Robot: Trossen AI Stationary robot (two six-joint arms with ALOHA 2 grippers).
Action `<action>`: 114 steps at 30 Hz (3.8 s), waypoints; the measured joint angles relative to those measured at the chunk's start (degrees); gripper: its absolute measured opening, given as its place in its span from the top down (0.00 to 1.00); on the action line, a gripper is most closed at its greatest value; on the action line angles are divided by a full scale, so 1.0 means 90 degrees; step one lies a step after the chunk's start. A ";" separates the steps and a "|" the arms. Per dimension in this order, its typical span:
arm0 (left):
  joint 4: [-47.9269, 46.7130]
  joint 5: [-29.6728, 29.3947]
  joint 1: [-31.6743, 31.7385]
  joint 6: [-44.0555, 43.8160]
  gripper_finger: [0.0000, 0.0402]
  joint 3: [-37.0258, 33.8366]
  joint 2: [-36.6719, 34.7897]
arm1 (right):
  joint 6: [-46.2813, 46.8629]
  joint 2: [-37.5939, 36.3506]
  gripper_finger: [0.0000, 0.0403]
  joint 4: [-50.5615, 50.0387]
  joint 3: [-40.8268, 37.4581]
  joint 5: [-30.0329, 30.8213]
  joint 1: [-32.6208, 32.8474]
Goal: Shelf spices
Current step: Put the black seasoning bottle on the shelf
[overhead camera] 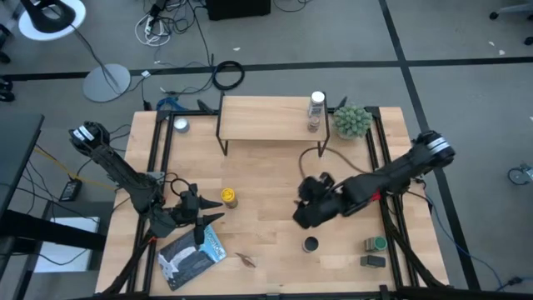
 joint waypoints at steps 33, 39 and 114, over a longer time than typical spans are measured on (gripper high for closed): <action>0.0009 0.0164 0.0000 0.0019 0.60 0.0000 -0.0002 | 0.3818 -0.0148 0.46 -0.2039 0.0002 0.1457 0.2267; 0.0028 0.0164 0.0000 -0.0005 0.60 0.0000 -0.0002 | 0.4853 -0.0148 0.47 -0.2040 0.0002 0.1451 0.3221; 0.0155 0.0113 0.0000 -0.0124 0.60 0.0000 -0.0002 | 0.3360 0.2746 0.42 0.0606 0.0002 0.0415 0.2493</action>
